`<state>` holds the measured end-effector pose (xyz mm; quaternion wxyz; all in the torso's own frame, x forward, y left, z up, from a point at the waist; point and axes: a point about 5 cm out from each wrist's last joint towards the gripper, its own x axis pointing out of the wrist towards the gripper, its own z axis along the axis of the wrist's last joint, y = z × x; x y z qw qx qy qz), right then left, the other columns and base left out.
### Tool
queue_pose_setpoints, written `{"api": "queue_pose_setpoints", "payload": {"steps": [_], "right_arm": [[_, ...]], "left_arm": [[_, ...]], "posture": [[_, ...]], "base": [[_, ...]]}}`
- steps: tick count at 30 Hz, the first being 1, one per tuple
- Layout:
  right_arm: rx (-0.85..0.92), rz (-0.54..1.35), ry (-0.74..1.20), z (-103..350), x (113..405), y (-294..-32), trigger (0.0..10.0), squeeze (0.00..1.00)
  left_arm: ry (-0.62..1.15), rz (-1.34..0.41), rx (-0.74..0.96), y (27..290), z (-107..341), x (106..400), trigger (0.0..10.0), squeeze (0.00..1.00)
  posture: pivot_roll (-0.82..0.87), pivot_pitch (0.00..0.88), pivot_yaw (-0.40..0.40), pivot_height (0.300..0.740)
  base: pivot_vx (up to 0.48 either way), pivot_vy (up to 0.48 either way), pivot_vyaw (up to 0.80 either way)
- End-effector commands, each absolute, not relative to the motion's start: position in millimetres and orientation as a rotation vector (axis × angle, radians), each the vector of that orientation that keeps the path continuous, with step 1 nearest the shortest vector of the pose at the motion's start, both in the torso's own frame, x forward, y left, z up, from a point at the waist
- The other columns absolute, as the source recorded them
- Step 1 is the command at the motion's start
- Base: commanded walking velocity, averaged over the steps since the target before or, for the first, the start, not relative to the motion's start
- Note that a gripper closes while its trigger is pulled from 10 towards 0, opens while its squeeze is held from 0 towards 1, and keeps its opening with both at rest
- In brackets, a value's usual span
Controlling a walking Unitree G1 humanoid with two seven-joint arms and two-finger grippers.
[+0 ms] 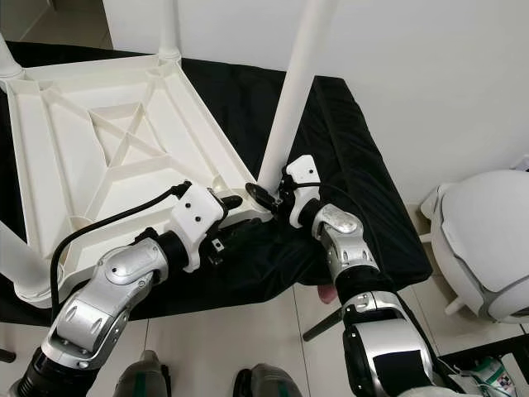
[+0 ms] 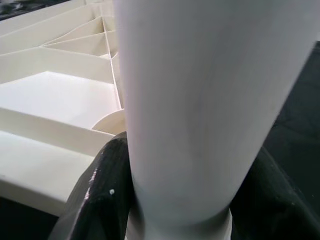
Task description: Building children table
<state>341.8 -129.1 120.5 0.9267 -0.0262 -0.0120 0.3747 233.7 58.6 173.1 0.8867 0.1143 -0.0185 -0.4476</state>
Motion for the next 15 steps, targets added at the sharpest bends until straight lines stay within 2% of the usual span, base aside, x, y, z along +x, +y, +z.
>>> {"api": "queue_pose_setpoints", "payload": {"steps": [1,4,6,10,12,13,15], "right_arm": [[-0.038,0.71,-0.001,114,339,-130,10.0,0.0],[-0.033,0.665,-0.001,112,338,-129,10.0,0.0],[-0.002,0.534,-0.003,112,334,-129,10.0,0.0],[0.01,0.498,-0.008,112,332,-129,10.0,0.0],[0.044,0.337,-0.011,113,326,-126,10.0,0.0],[0.044,0.337,-0.011,113,326,-126,10.0,0.0],[0.071,0.22,-0.008,113,322,-121,10.0,0.0]], "left_arm": [[-0.032,-0.897,0.233,60,173,233,10.0,0.0],[-0.031,-0.896,0.231,60,172,233,10.0,0.0],[-0.024,-0.891,0.231,60,171,232,10.0,0.0],[-0.023,-0.89,0.231,60,171,232,10.0,0.0],[-0.02,-0.895,0.226,60,170,232,10.0,0.0],[-0.02,-0.895,0.226,60,170,232,10.0,0.0],[-0.021,-0.9,0.225,59,171,234,10.0,0.0]], "posture": [[0.05,0.0,-0.132,0.74],[0.05,0.0,-0.135,0.74],[0.04,0.0,-0.133,0.74],[0.04,0.0,-0.133,0.74],[0.02,0.006,-0.122,0.74],[0.02,0.006,-0.122,0.74],[0.02,0.006,-0.121,0.74]], "base": [[0.0,0.0,0.0],[0.0,0.0,0.0],[0.0,0.0,0.0],[0.0,0.0,0.0],[0.0,0.0,0.0],[0.0,0.0,0.0],[0.0,0.0,0.0]]}}
